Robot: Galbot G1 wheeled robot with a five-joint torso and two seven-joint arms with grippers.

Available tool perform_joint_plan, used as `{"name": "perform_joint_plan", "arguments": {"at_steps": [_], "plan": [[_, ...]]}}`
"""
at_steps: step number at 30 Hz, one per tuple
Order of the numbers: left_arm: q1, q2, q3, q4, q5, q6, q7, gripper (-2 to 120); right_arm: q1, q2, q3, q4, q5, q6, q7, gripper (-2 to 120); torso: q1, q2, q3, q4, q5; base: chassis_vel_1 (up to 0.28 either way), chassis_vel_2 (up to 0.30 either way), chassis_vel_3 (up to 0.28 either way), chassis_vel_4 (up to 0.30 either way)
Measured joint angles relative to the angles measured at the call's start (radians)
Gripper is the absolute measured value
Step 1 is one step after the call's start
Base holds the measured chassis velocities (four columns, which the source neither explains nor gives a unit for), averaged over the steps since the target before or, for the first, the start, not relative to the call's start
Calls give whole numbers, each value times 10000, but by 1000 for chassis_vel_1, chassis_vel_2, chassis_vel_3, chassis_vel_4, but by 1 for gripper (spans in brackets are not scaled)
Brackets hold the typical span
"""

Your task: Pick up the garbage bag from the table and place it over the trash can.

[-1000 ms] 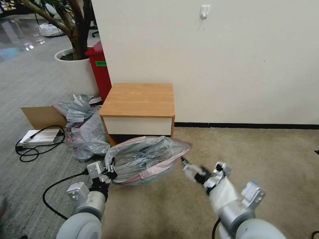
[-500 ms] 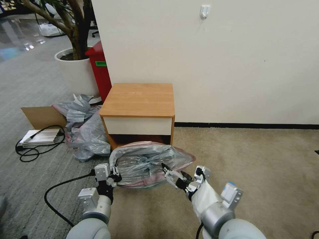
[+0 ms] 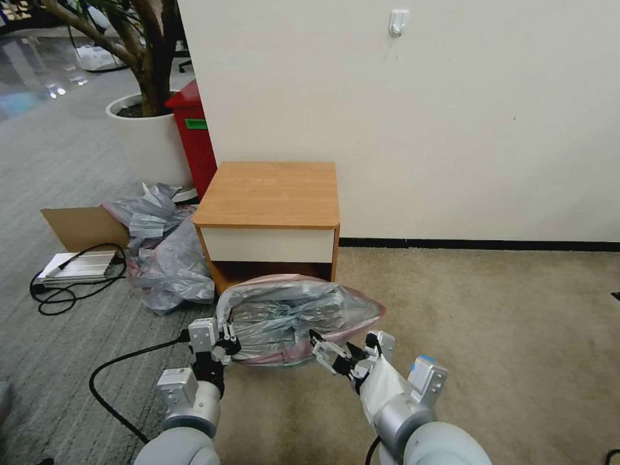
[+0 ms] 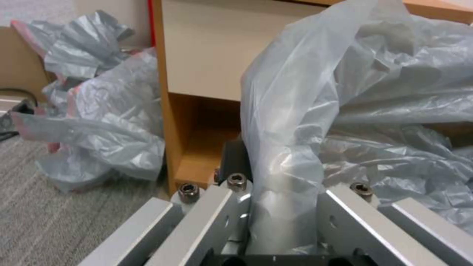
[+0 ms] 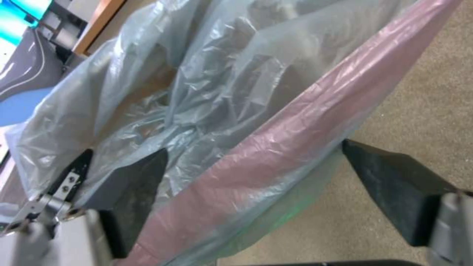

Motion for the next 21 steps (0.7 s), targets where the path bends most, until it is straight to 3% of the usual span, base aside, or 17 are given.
{"name": "perform_joint_plan", "arguments": {"at_steps": [8, 16, 20, 21], "plan": [[-10, -6, -13, 67, 7, -9, 3, 3, -46, -6, 17, -70, -211, 21, 8, 65, 0, 0, 1, 0, 0, 0, 0, 0, 0], [-31, -53, -59, 242, 11, -13, -2, 3, -125, -65, 44, 43, -571, 79, -6, 32, 0, -1, 1, 0, 0, 0, 0, 0, 0], [-43, -63, -64, 298, 17, -11, -10, 3, -138, -74, 46, 43, -632, 100, -16, 25, 0, 0, 1, 0, 0, 0, 0, 0, 0], [-59, -68, -80, 376, 26, 3, -33, 3, -163, -84, 50, 42, -700, 117, -35, 17, 1, 0, 1, 0, 0, 0, 0, 0, 0]]}}
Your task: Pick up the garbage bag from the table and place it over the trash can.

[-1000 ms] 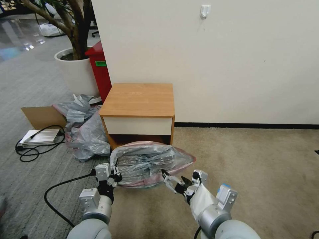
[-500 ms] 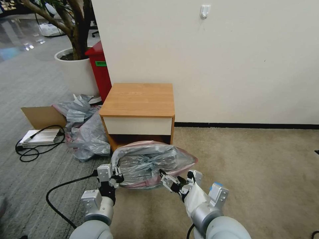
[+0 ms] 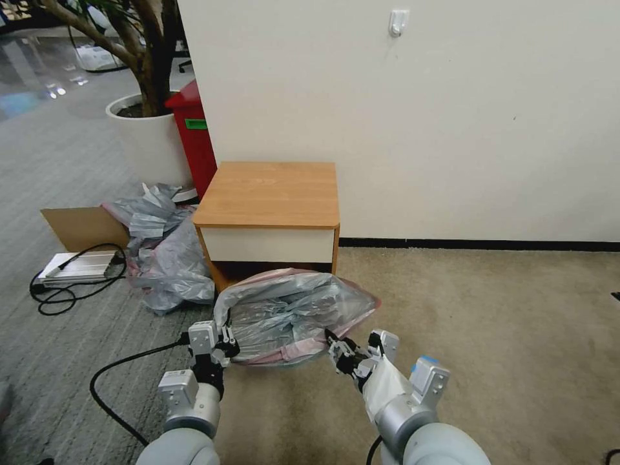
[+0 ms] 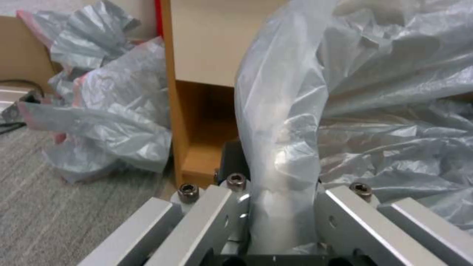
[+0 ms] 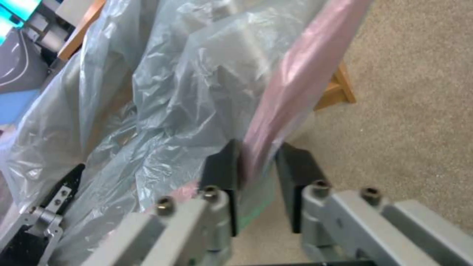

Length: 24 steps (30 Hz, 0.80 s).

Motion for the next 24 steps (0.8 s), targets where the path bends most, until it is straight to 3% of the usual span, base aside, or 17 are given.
{"name": "perform_joint_plan", "arguments": {"at_steps": [5, 20, 24], "plan": [[-26, -35, -4, 101, 18, 168, -134, 3, -66, -19, 6, -59, -295, 156, -213, 4, 0, 0, 0, 0, 0, 0, 0, 0, 0], [-200, -153, -177, 100, -160, 690, -566, 3, -223, -63, -25, -261, -1152, 537, -859, 4, 0, 0, 0, 0, 0, 0, 0, 0, 0], [-184, -153, -257, 95, -104, 701, -786, 3, -182, -34, 6, -256, -1232, 603, -830, 16, 0, 0, 0, 3, 2, 0, 0, 0, 0]]}}
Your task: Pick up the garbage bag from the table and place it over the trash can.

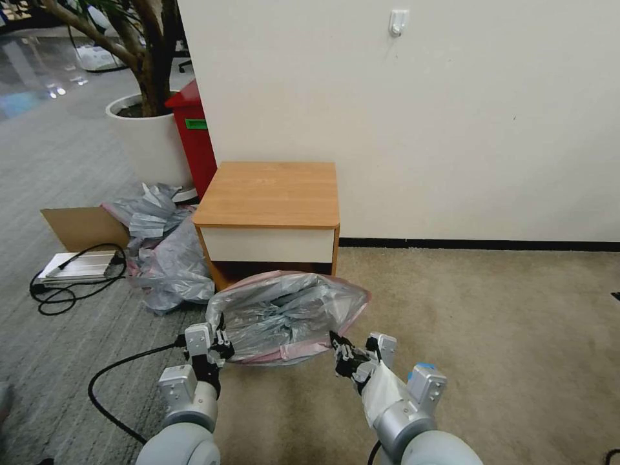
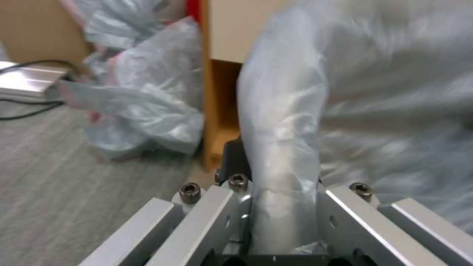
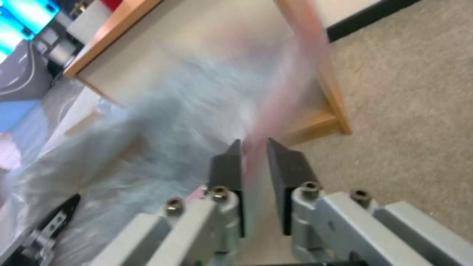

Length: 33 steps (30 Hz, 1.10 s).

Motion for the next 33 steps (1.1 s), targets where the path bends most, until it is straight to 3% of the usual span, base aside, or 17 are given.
{"name": "perform_joint_plan", "arguments": {"at_steps": [2, 3, 4, 11, 17, 33], "plan": [[15, 3, 10, 0, 9, 6, -27, 3, 0, 6, -6, -1, -1, 0, 0, 21, -1, -1, 1, 1, 6, 0, 0, 0, 0], [27, 1, 97, -9, -7, 5, 14, 3, -6, 9, -12, 3, -2, 0, -12, 26, 1, 0, 0, -3, -14, 0, 0, 0, 0], [28, 3, 121, -29, 0, -21, 30, 3, -9, 10, -7, 5, -2, -2, -30, 28, 0, 0, -1, -5, 0, 0, 0, 0, 0], [39, -24, 203, -40, 26, -33, 65, 3, -33, 4, 9, 65, 138, -17, -79, 25, 0, 0, 0, -3, -4, 0, 0, 0, 0], [43, -31, 215, -103, 29, -65, 93, 3, -72, 20, -102, 137, 682, -284, 164, 29, 0, 0, 0, -3, -2, 0, 0, 0, 0], [106, -33, 302, -188, 77, -110, 134, 3, 127, 238, -293, -211, 601, -414, 236, 28, 0, 0, 0, -3, -2, 0, 0, 0, 0]]}}
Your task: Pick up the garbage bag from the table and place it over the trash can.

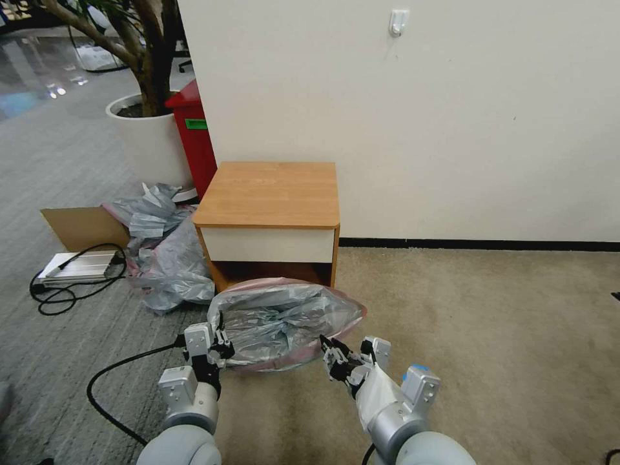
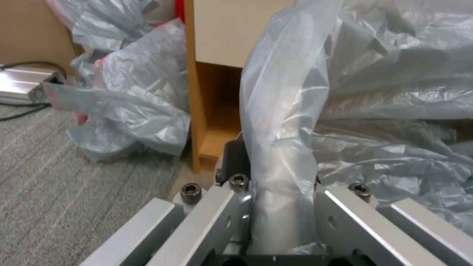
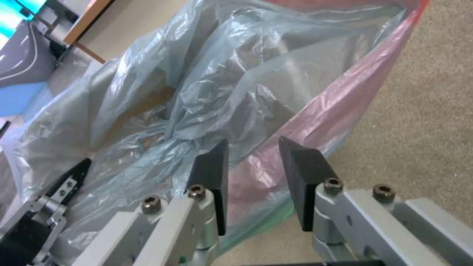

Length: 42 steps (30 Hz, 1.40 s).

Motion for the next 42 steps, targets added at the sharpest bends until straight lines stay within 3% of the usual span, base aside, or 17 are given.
{"name": "perform_joint_plan", "arguments": {"at_steps": [11, 15, 16, 24, 26, 27, 28, 29, 30, 32, 35, 38, 40, 41, 42], "plan": [[19, -11, -19, -17, 8, -14, 7, 3, -57, -73, 62, -46, -220, -16, -17, 0, 0, 0, 0, 0, 0, 0, 0, 0, 0], [14, -12, -69, -18, 7, -19, 9, 3, -205, -172, 125, 95, -266, -13, -15, 7, 0, 0, 0, 0, 0, 0, 0, 0, 0], [-4, -13, -82, -18, 0, -22, 10, 3, -299, -209, 165, 164, -265, -12, -16, 15, 0, 0, 0, 0, 0, 0, 0, 0, 0], [-19, 3, -31, -14, 148, -118, 45, 3, -320, -74, 37, 129, 54, -14, -5, 39, -1, 0, 0, 0, 0, 0, 0, 0, 0], [-8, 61, -45, 32, 501, -302, 155, 3, -337, -113, -8, 109, -907, 265, -694, 49, 0, 0, 0, 1, 0, 0, 0, 0, 0], [-7, 99, -51, 34, 576, -333, 186, 3, -372, -214, 158, -115, -2206, 1043, -1577, 51, 0, 0, 0, 0, 1, 0, 0, 0, 0], [-7, 99, -51, 34, 576, -333, 186, 3, -372, -214, 158, -115, -2206, 1043, -1577, 51, 0, 0, 0, 0, 1, 0, 0, 0, 0], [-9, 153, -58, 28, 605, -336, 205, 3, -378, -426, 583, -455, -3996, 2208, -3264, 55, 0, 0, 0, -1, 1, 0, 0, 0, 0], [-12, 186, -61, 10, 607, -337, 215, 3, -375, -662, 921, -505, -4877, 2575, -4427, 61, 0, 0, 0, -1, 3, 0, 0, 0, 0], [-17, 211, -68, 3, 608, -338, 220, 3, -370, -948, 1102, -361, -4940, 2359, -4989, 65, 0, 0, 0, 0, 2, 0, 0, 0, 0], [-29, 195, -70, 18, 608, -338, 223, 3, -274, -1300, 1098, 194, -3401, 608, -3971, 76, 0, -1, 0, 1, 0, 0, 0, 0, 0], [-33, 163, -38, 47, 608, -338, 222, 3, -296, -1295, 1063, 304, -2612, -18, -3108, 77, 0, -1, 0, 0, 0, 0, 0, 0, 0], [-44, 136, 44, 56, 629, -338, 222, 3, -234, -1098, 743, 506, -900, -610, -1671, 77, -1, 0, 0, -1, 0, 0, 0, 0, 0], [-44, 136, 44, 56, 629, -338, 222, 3, -234, -1098, 743, 506, -900, -610, -1671, 77, -1, 0, 0, -1, 0, 0, 0, 0, 0], [-49, 130, 81, 55, 658, -338, 223, 3, -128, -953, 562, 577, -136, -812, -983, 77, 0, 0, 0, -1, 0, 0, 0, 0, 0]]}}
